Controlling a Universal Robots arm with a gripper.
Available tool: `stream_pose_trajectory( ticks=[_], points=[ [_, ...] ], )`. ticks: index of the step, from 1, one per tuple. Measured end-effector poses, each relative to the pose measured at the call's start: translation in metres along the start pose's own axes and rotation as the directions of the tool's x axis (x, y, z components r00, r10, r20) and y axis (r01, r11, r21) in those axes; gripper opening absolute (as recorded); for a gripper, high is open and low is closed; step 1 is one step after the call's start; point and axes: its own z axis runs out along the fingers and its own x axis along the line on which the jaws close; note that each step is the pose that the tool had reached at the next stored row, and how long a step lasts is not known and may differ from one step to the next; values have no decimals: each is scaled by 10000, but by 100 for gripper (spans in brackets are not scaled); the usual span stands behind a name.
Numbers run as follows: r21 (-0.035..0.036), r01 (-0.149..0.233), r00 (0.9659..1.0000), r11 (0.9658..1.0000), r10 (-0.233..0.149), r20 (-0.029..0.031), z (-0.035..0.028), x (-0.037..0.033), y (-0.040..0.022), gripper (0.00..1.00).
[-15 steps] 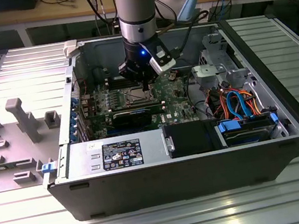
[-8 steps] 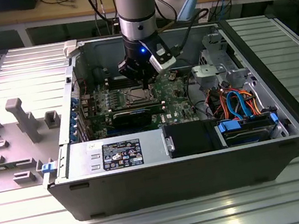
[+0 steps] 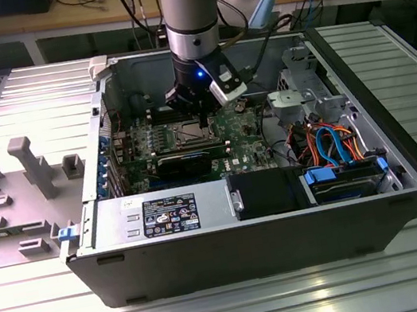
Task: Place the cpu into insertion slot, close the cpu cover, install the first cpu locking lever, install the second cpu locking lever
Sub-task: 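Install the second cpu locking lever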
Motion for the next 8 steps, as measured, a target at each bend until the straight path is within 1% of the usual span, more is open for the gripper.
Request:
stream_pose_trajectory(
  ticks=[1, 8],
  points=[
    [-1, 1, 10000, 10000, -1, 1, 0, 13, -3, 11],
    [0, 1, 10000, 10000, -1, 0, -2, 27, -14, 11]
  ],
)
